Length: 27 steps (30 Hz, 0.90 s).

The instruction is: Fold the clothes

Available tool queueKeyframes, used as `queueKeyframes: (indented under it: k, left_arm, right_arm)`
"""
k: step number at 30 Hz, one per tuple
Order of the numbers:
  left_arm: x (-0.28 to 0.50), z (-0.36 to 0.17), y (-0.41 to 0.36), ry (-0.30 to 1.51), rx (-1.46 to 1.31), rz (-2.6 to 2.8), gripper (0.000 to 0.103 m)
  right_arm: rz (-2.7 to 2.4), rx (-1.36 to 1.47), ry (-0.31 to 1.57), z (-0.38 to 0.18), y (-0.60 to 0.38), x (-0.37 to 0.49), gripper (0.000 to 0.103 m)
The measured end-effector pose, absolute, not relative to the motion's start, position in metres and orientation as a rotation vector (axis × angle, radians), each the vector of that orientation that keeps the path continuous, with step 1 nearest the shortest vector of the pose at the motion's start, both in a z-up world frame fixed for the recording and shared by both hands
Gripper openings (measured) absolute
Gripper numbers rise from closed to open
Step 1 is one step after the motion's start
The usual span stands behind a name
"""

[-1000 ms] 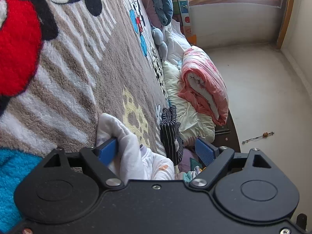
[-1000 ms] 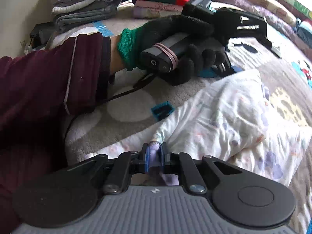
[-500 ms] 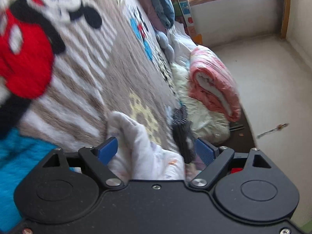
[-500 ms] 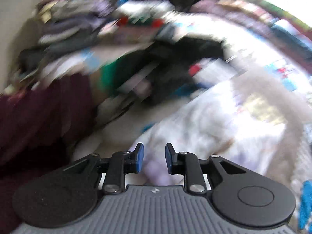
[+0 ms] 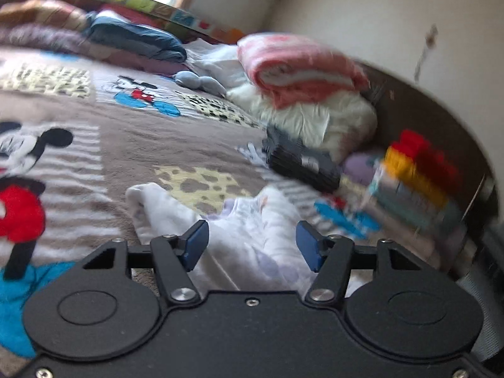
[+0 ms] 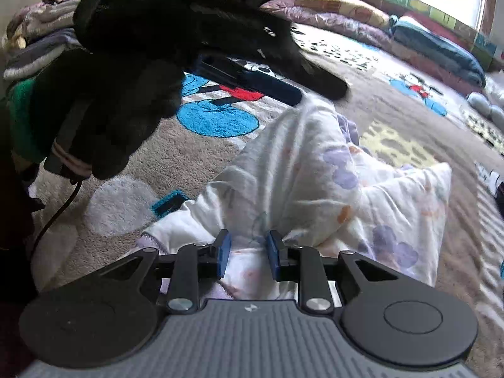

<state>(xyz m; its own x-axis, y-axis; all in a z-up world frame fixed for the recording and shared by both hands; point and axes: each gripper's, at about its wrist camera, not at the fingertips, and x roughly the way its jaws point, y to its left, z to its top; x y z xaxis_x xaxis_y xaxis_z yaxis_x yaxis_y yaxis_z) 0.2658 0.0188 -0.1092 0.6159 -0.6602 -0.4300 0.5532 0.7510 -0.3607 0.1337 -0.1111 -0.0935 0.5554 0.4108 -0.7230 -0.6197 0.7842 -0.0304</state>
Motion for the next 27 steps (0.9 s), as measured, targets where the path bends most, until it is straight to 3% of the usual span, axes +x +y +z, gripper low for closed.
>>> queueKeyframes:
  k: [3,8,10,15,16,17,23,27]
  left_arm:
    - [0.281,-0.133,0.000,0.661,-0.113,-0.642,0.060]
    - [0.295,-0.139,-0.008,0.652,-0.099,-0.644,0.060]
    - [0.299,-0.135,0.002,0.649,-0.177,-0.660,0.054]
    - [0.329,-0.132,0.028,0.653,-0.349,-0.656,0.054]
    - [0.336,-0.141,0.026,0.690,-0.351,-0.638,0.043]
    - [0.341,-0.146,0.026,0.706,-0.371,-0.631,0.040]
    - [0.341,-0.135,0.043,0.677,-0.503,-0.668,0.047]
    - [0.338,-0.129,0.056,0.653,-0.555,-0.677,0.047]
  right_arm:
    - [0.616,-0.264,0.760,-0.096,-0.113,0.134,0.028]
    - [0.621,-0.205,0.761,-0.100,-0.118,0.135,0.028]
    - [0.625,-0.230,0.761,-0.100,-0.115,0.135,0.028]
    - [0.626,-0.239,0.751,-0.101,-0.114,0.133,0.028]
    - [0.624,-0.238,0.749,-0.101,-0.114,0.133,0.028]
    - [0.617,-0.247,0.747,-0.101,-0.112,0.131,0.028]
    - [0.591,-0.349,0.789,-0.086,-0.101,0.128,0.029]
    - [0.559,-0.359,0.704,-0.066,-0.099,0.126,0.032]
